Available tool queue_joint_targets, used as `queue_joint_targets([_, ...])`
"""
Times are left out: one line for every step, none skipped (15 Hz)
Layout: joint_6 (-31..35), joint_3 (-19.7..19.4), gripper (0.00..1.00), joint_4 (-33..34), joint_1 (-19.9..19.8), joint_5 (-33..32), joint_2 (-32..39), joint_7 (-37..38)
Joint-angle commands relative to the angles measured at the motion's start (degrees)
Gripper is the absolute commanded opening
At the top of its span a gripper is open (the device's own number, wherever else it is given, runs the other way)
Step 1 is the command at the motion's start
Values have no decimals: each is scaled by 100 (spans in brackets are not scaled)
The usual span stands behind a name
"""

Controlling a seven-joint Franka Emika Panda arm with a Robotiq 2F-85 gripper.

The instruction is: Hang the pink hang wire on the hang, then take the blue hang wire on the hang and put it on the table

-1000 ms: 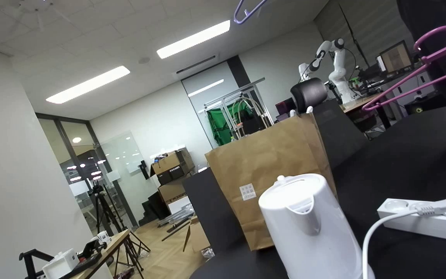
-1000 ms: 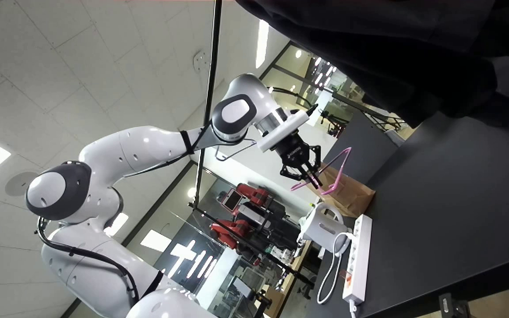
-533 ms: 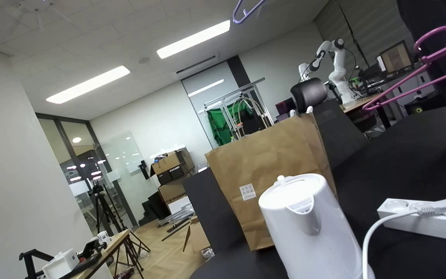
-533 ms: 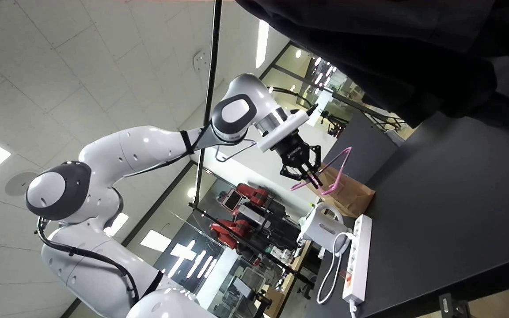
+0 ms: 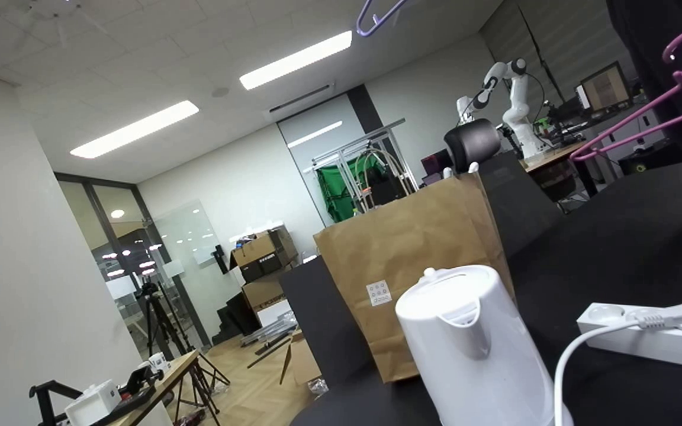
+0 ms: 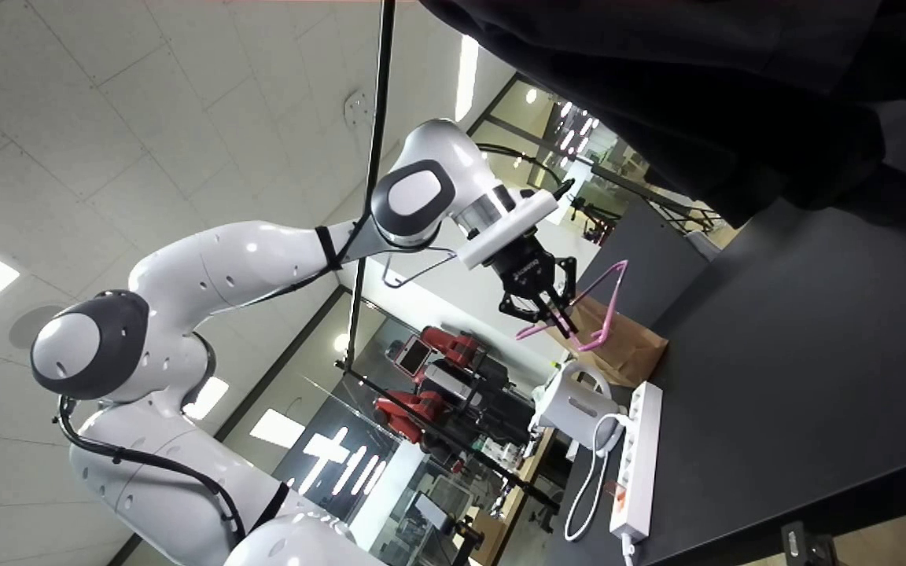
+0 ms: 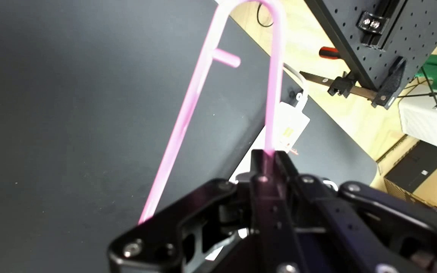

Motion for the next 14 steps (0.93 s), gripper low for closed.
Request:
queue_joint_targets([-325,-393,2,-165,-181,63,-414,-475])
queue_joint_targets([-454,-511,2,-149,-242,89,-485,-629])
queue_joint_targets([-630,-615,2,-96,-291,120,-541,-756])
queue_joint_targets([-804,-709,2,-38,-328,135,-573,-875])
queue_joint_targets([-1016,-794,2,38,-357,175,-610,-970])
queue_joint_targets([-1226,-868,2,121,-378,238,-631,-1030])
queue_joint_targets([-1426,-931,2,211,-388,311,-646,-1085])
queue_joint_targets([-1675,-980,2,353,-383,404,-633,-1092])
queue_joint_targets([-1924,-1022,2,500,-379,514,-610,-1110])
queue_joint_targets([-2150,-1048,2,668,-370,654,-582,-1068])
queue_joint_targets([-2370,-1060,2,852,-359,797,-544,-1019])
queue_joint_targets([-2544,-1066,2,1011,-356,930,-515,-980])
queue_joint_targets([-2708,-1073,2,1174,-359,1072,-485,-955])
queue_joint_targets([-2839,-1072,2,1343,-360,1219,-469,-899])
